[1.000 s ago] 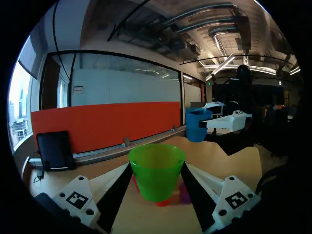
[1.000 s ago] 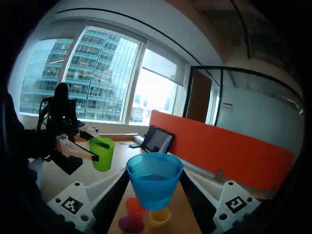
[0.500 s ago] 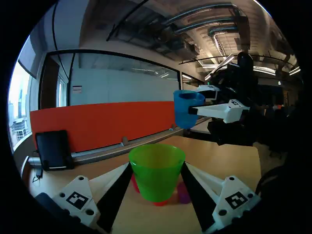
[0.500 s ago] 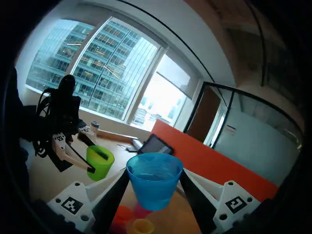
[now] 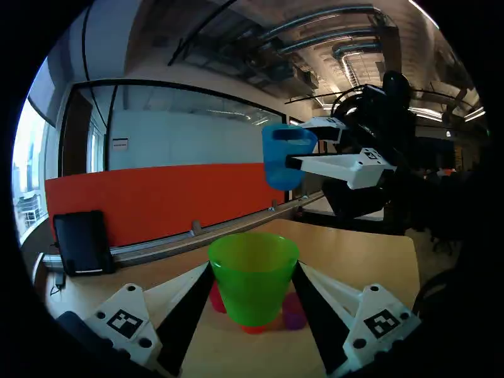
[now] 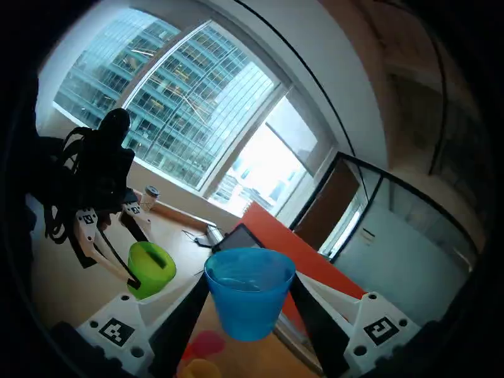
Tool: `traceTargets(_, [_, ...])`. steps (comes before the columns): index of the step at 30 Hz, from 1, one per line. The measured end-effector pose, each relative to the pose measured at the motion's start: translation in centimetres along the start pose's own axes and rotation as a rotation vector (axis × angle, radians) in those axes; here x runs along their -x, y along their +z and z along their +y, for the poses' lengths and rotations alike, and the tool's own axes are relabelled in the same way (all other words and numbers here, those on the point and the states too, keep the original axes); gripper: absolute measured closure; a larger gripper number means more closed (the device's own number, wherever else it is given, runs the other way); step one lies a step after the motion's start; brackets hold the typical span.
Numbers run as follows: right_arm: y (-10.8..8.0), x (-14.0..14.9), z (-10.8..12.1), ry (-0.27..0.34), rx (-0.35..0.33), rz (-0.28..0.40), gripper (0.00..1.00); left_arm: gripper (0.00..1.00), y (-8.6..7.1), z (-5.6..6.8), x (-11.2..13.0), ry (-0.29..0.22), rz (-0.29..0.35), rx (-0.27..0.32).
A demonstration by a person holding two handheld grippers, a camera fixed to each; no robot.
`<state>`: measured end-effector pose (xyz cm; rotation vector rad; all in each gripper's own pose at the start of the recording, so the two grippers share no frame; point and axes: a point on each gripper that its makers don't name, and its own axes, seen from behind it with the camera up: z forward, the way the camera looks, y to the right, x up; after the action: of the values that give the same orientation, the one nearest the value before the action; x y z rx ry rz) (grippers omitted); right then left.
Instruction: Pour water
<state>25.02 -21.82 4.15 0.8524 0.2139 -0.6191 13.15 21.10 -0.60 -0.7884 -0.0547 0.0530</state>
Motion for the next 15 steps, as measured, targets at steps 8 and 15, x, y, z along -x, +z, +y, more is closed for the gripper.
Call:
traceTargets(8, [1.0, -1.0, 0.5, -0.107, 0.003, 0.014, 0.10, 0.15, 0.3, 0.3, -0.2, 0.004, 0.008, 0.008])
traceTargets(15, [1.9, -2.1, 1.0, -0.183, 0.004, 0.023, 0.10, 0.15, 0.5, 0.8, -0.4, 0.009, 0.010, 0.016])
